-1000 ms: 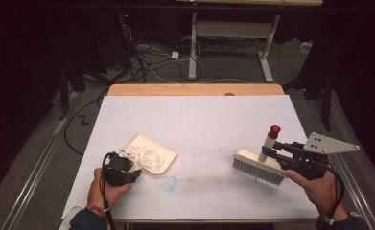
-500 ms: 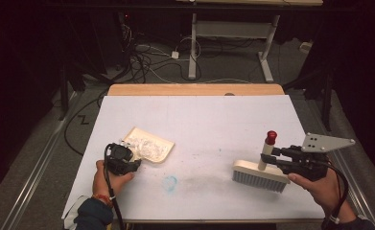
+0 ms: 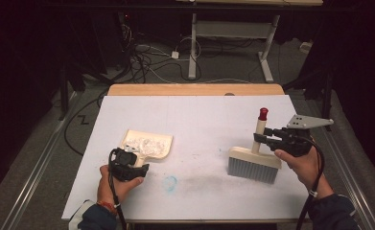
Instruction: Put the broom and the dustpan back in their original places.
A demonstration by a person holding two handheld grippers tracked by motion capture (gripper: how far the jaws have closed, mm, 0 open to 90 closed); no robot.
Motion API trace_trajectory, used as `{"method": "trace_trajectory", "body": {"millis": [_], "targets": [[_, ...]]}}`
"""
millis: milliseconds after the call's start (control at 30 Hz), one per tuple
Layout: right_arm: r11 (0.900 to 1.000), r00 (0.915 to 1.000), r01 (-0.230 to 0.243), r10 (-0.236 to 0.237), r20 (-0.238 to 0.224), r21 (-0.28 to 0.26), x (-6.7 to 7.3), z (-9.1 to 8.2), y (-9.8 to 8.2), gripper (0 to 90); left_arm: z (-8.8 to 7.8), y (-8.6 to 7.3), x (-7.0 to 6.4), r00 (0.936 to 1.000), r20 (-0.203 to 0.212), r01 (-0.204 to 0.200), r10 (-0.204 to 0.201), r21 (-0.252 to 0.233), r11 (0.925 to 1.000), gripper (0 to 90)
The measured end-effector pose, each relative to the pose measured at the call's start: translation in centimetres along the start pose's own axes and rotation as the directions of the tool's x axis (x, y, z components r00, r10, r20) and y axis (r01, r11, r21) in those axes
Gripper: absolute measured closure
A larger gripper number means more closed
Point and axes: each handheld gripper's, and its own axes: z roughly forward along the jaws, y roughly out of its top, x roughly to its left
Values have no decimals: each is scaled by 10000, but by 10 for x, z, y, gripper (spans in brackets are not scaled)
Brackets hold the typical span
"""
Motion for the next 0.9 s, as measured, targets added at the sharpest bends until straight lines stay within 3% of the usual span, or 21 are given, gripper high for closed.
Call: {"method": "trace_trajectory", "body": {"millis": [100,167,200,233,267,300,333,433,533,633,733,800,900], "targets": [[9996,9987,-159,147,496,240,-5,11,2,630,-7,-3,0,9987,139,-491,496,-321,9983,395],[9993,9980,-243,226,594,276,-9,18,3,627,-13,-7,1,9955,228,-893,915,-860,9923,362],[9992,9976,-270,251,645,285,-9,21,3,625,-17,-11,1,9907,152,-1312,1351,-1519,9797,337],[9990,9967,-278,250,769,355,-10,25,3,622,-20,-16,1,9845,19,-1709,1755,-2165,9612,303],[9989,9962,-255,221,848,388,-11,29,3,618,-21,-21,1,9775,-153,-2077,2105,-2464,9466,302],[9988,9954,-248,208,931,421,-12,32,4,614,-20,-24,2,9741,-218,-2228,2251,-2633,9386,280],[9984,9941,-273,218,1063,504,-14,35,4,609,-19,-26,3,9724,-249,-2300,2319,-2672,9358,226],[9969,9909,-418,330,1302,661,-17,45,3,603,-18,-33,4,9699,-386,-2415,2406,-2846,9277,200],[9961,9898,-459,351,1378,759,-20,51,3,599,-23,-39,3,9618,-476,-2702,2695,-3203,9080,191],[9939,9870,-595,445,1545,934,-25,58,1,590,-26,-45,2,9602,-412,-2731,2764,-3469,8973,190],[9922,9835,-593,393,1768,1093,-26,64,1,582,-28,-48,-1,9570,-541,-2858,2849,-3427,8949,188],[9920,9823,-534,316,1846,1146,-27,67,2,578,-26,-47,-3,9581,-495,-2822,2822,-3341,8993,187],[9913,9769,-335,55,2138,1276,-26,72,3,563,-24,-46,-9,9513,-538,-3039,3034,-3262,8951,187]]}}
